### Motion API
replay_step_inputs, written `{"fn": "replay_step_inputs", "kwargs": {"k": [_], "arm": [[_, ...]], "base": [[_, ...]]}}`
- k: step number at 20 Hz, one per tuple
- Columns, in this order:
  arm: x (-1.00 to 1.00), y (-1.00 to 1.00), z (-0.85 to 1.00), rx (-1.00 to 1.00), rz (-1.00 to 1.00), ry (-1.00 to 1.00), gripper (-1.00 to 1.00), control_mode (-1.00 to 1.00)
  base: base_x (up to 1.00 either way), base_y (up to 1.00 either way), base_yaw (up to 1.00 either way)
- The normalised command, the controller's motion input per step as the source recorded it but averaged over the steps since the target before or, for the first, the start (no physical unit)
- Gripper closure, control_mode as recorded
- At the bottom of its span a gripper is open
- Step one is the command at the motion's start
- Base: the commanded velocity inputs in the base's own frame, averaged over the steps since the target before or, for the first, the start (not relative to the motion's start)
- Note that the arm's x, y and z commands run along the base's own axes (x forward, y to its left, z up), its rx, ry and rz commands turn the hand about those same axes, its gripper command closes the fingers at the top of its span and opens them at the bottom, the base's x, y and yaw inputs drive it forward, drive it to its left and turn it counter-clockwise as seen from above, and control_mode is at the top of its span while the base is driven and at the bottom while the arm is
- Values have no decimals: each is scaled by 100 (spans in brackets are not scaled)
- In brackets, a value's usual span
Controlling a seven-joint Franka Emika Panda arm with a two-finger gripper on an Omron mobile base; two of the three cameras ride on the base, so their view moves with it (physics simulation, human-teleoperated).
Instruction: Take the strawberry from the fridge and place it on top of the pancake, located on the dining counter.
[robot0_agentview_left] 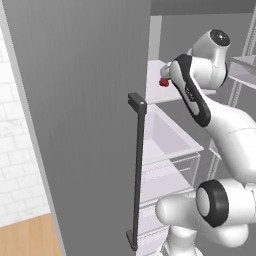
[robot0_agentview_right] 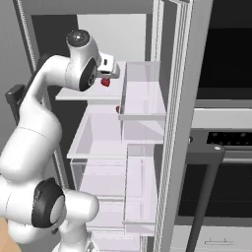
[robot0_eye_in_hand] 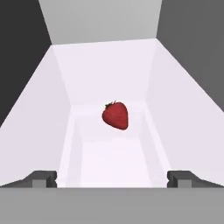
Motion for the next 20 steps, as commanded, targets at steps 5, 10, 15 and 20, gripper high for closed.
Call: {"fn": "replay_step_inputs", "kwargs": {"k": [5,10,15,20], "arm": [[61,4,-29,0,0,0,-100,-100],[71,0,-16,0,0,0,-100,-100],[57,0,-4,-1,0,0,-100,-100],[10,-1,-7,-1,1,5,-100,-100]], "base": [[0,0,0],[0,0,0],[0,0,0],[0,0,0]]}}
